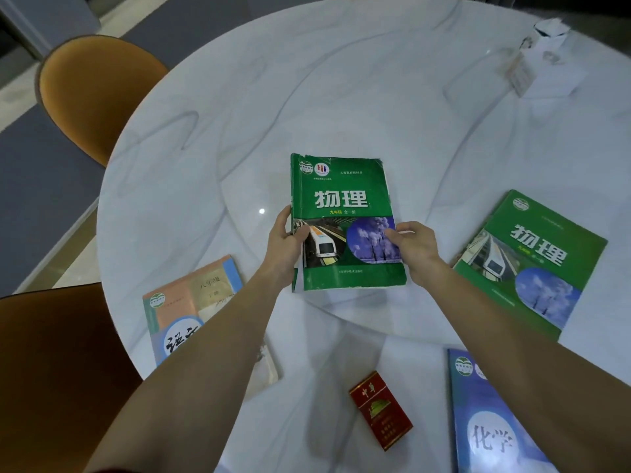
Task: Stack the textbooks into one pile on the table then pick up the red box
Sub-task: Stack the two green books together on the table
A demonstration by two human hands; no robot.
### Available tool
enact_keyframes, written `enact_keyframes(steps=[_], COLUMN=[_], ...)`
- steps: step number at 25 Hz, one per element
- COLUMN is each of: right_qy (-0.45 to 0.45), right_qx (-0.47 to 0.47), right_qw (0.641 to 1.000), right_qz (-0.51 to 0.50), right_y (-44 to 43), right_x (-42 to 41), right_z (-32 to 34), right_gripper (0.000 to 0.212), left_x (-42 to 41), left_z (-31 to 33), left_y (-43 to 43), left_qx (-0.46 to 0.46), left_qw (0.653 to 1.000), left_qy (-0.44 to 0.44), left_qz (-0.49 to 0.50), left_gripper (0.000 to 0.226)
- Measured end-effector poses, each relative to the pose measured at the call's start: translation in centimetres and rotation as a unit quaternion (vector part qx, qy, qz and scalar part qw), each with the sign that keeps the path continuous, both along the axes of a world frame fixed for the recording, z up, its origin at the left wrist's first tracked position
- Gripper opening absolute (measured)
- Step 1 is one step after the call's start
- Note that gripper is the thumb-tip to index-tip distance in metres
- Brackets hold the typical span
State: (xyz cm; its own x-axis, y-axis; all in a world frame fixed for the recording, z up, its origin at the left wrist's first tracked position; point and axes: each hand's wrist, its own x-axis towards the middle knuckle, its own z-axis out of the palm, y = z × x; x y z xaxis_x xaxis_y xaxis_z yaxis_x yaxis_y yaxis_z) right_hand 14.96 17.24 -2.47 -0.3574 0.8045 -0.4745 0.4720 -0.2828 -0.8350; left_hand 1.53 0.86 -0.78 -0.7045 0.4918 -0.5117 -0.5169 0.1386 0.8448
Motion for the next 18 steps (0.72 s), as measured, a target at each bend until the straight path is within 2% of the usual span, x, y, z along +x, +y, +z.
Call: enact_keyframes(steps=[3, 12, 15, 18], right_qy=[-0.012, -0.070, -0.093, -0.132], right_qx=[0.012, 0.044, 0.058, 0.090], right_qw=[0.999, 0.994, 0.992, 0.987], right_qz=[-0.036, -0.074, -0.062, -0.029], right_y=[0.7, 1.3, 1.3, 1.3], right_x=[1.8, 5.3, 5.4, 5.6], right_z=[0.0, -1.1, -1.3, -1.5], right_gripper=[0.032, 0.034, 0.034, 0.034], left_x=[0.8, 2.7, 3.5, 4.2], left_z=[-0.3, -2.5, -3.4, -3.1], left_y=[2.1, 6.1, 6.2, 6.8], left_qx=[-0.019, -0.074, -0.126, -0.200], left_qw=[0.999, 0.985, 0.972, 0.942], left_qy=[0.023, 0.083, 0.139, 0.229], left_qz=[-0.039, -0.135, -0.138, -0.141], left_gripper=[0.053, 0.044, 0.042, 0.037])
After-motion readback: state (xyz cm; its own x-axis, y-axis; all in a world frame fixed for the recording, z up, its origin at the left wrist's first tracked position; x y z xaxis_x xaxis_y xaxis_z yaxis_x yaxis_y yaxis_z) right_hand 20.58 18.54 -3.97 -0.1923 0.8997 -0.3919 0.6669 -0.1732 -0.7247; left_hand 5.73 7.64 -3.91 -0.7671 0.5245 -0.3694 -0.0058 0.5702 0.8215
